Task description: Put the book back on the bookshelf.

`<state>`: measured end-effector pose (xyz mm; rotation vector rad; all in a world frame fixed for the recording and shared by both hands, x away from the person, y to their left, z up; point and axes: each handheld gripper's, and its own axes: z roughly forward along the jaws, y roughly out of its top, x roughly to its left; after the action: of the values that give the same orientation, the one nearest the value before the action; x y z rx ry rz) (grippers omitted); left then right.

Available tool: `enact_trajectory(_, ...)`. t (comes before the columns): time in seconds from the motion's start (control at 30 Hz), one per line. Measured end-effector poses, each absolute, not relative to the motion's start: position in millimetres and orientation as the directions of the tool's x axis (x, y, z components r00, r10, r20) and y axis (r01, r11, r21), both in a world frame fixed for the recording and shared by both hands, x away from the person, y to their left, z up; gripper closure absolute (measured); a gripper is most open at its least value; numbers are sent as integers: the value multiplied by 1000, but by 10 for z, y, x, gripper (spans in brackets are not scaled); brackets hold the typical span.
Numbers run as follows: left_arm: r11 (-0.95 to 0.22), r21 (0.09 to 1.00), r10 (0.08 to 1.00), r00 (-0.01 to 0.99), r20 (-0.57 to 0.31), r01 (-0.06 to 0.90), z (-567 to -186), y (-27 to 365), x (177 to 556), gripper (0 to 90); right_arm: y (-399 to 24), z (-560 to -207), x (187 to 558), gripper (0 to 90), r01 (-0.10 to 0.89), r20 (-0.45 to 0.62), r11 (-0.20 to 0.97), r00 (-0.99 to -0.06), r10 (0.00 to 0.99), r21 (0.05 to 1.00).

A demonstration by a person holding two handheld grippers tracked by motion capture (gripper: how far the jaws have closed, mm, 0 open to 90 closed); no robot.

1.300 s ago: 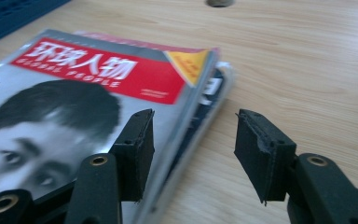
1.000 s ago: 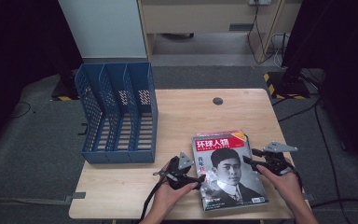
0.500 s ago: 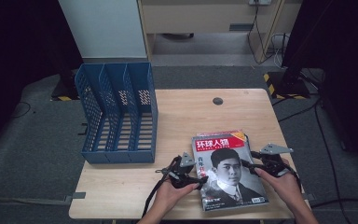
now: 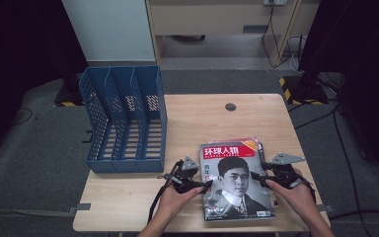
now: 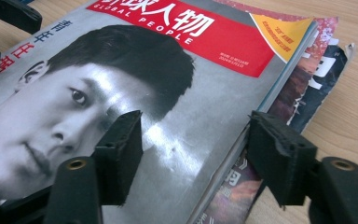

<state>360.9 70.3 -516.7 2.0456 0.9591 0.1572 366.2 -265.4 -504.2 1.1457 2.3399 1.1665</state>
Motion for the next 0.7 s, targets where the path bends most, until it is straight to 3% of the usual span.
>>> enact_trajectory(0.13,-317,737,687,680,-256,597,-5196,708,3663,154,-2575,-5061,3693,243,520,64,374,-643,763,768)
enact_trajectory(0.57,-354,722,640,717,-276,594,-5199,602,3759,77,-2541,-5093,3744,173,505,58,373,-649,758,778)
enact_trajectory(0.7,-344,696,625,707,-332,631,-5224,593,3845,68,-2545,-5094,3759,172,507,63,371,-651,757,778)
